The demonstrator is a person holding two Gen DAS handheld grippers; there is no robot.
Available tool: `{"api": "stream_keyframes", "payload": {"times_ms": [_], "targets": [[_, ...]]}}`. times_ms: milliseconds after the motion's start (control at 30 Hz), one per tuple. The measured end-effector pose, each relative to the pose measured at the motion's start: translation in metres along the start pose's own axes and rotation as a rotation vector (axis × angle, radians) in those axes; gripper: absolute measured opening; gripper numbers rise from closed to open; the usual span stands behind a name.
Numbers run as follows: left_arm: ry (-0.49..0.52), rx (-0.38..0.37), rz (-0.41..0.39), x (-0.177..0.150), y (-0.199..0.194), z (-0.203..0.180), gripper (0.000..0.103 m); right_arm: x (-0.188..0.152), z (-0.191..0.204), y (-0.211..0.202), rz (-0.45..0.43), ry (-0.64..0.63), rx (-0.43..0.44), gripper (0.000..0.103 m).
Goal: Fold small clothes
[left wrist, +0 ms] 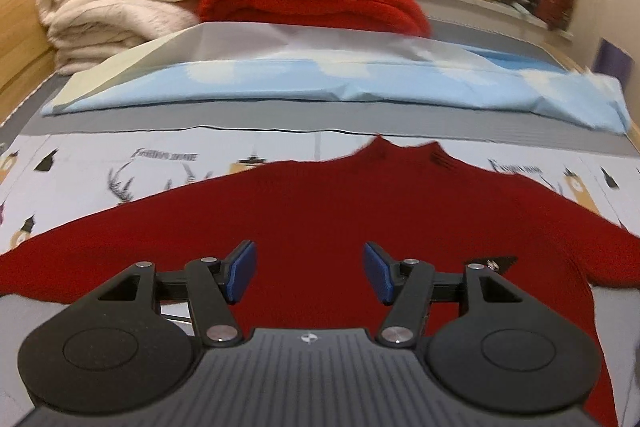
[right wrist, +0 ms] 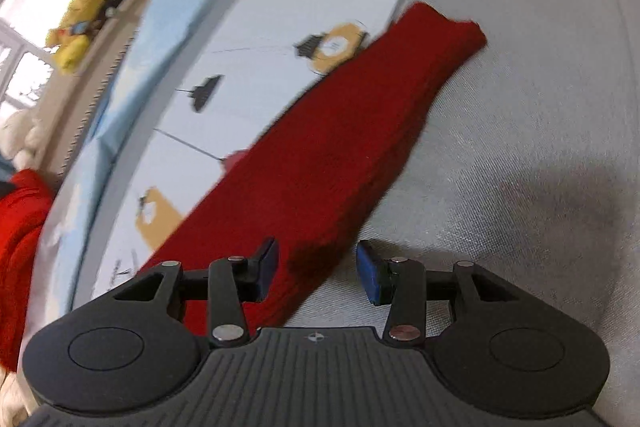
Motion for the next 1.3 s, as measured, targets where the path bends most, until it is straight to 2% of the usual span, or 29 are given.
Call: {"api": "stream_keyframes", "payload": {"times_ms": [67, 100, 133, 233, 300, 367, 433, 467, 500, 533, 600, 633, 667, 700, 733, 767, 833, 867, 967, 1067, 1200, 1233, 1267, 1300], "targets": [[-0.029, 0.022, 0.0, 0.005, 0.002, 0.013, 0.065, 0.002, 0.003, 0.001, -0.029, -0.004, -0.028, 0.032], [-0.043, 0.037, -0.002, 0.008, 0.003, 0.02, 0.065, 0.003, 0.006, 0.002, -0.048, -0.008, -0.044, 0.02], [-0.06, 0.056, -0.005, 0.01, 0.003, 0.028, 0.065, 0.003, 0.008, 0.002, -0.063, -0.008, -0.06, 0.015], [-0.134, 0.104, -0.009, 0.017, 0.004, 0.055, 0.065, 0.004, 0.016, 0.001, -0.113, -0.017, -0.076, 0.012], [-0.181, 0.125, -0.009, 0.019, 0.003, 0.07, 0.065, 0.001, 0.036, -0.009, -0.196, -0.106, -0.092, 0.012], [-0.216, 0.142, -0.007, 0.021, 0.003, 0.082, 0.065, -0.012, 0.073, -0.027, -0.323, -0.272, -0.087, 0.012], [-0.241, 0.156, -0.001, 0.022, 0.003, 0.091, 0.065, -0.04, 0.121, -0.049, -0.48, -0.513, -0.044, 0.012], [-0.252, 0.158, 0.0, 0.022, 0.002, 0.094, 0.065, -0.063, 0.145, -0.062, -0.553, -0.641, 0.015, 0.012], [-0.26, 0.157, 0.001, 0.022, 0.003, 0.095, 0.065, -0.094, 0.172, -0.079, -0.61, -0.775, 0.117, 0.012], [-0.265, 0.155, 0.005, 0.023, 0.003, 0.096, 0.065, -0.124, 0.192, -0.093, -0.63, -0.877, 0.224, 0.012], [-0.271, 0.146, 0.014, 0.023, 0.006, 0.097, 0.065, -0.194, 0.224, -0.121, -0.609, -1.06, 0.48, 0.012], [-0.274, 0.139, 0.019, 0.023, 0.007, 0.097, 0.065, -0.226, 0.233, -0.13, -0.559, -1.134, 0.594, 0.016], [-0.275, 0.132, 0.026, 0.023, 0.008, 0.096, 0.065, -0.256, 0.239, -0.135, -0.467, -1.204, 0.702, 0.016], [-0.277, 0.124, 0.032, 0.023, 0.01, 0.096, 0.066, -0.289, 0.243, -0.137, -0.328, -1.276, 0.802, 0.024], [-0.282, 0.116, 0.042, 0.023, 0.012, 0.096, 0.066, -0.314, 0.244, -0.135, -0.211, -1.33, 0.85, 0.038], [-0.292, 0.106, 0.051, 0.022, 0.015, 0.096, 0.066, -0.336, 0.241, -0.13, -0.104, -1.368, 0.862, 0.041], [-0.324, 0.083, 0.073, 0.02, 0.02, 0.1, 0.066, -0.367, 0.232, -0.112, 0.101, -1.407, 0.817, 0.042], [-0.349, 0.068, 0.089, 0.019, 0.024, 0.103, 0.066, -0.374, 0.228, -0.103, 0.166, -1.41, 0.779, 0.042], [-0.425, 0.02, 0.133, 0.012, 0.035, 0.111, 0.065, -0.368, 0.223, -0.083, 0.256, -1.337, 0.667, 0.044], [-0.476, -0.004, 0.172, 0.004, 0.045, 0.116, 0.062, -0.325, 0.22, -0.059, 0.309, -1.095, 0.577, 0.049], [-0.484, -0.017, 0.202, -0.001, 0.053, 0.113, 0.06, -0.247, 0.19, -0.002, 0.304, -0.736, 0.27, 0.047], [-0.47, -0.012, 0.203, -0.001, 0.054, 0.111, 0.06, -0.229, 0.177, 0.009, 0.297, -0.649, 0.197, 0.044], [-0.461, -0.008, 0.204, -0.001, 0.054, 0.11, 0.06, -0.212, 0.165, 0.018, 0.289, -0.568, 0.133, 0.033], [-0.458, -0.009, 0.202, 0.0, 0.055, 0.109, 0.06, -0.197, 0.151, 0.027, 0.305, -0.472, 0.119, 0.025]]}}
Point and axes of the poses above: each gripper's, at about its wrist camera, not at the fingertips, and y roughly the way its jaws point, z to its left, x to its top, the point moved 2 cm from there along y, roughly the way its jaws point, and after that the axes turned 4 degrees about y, right-handed, at the moved point
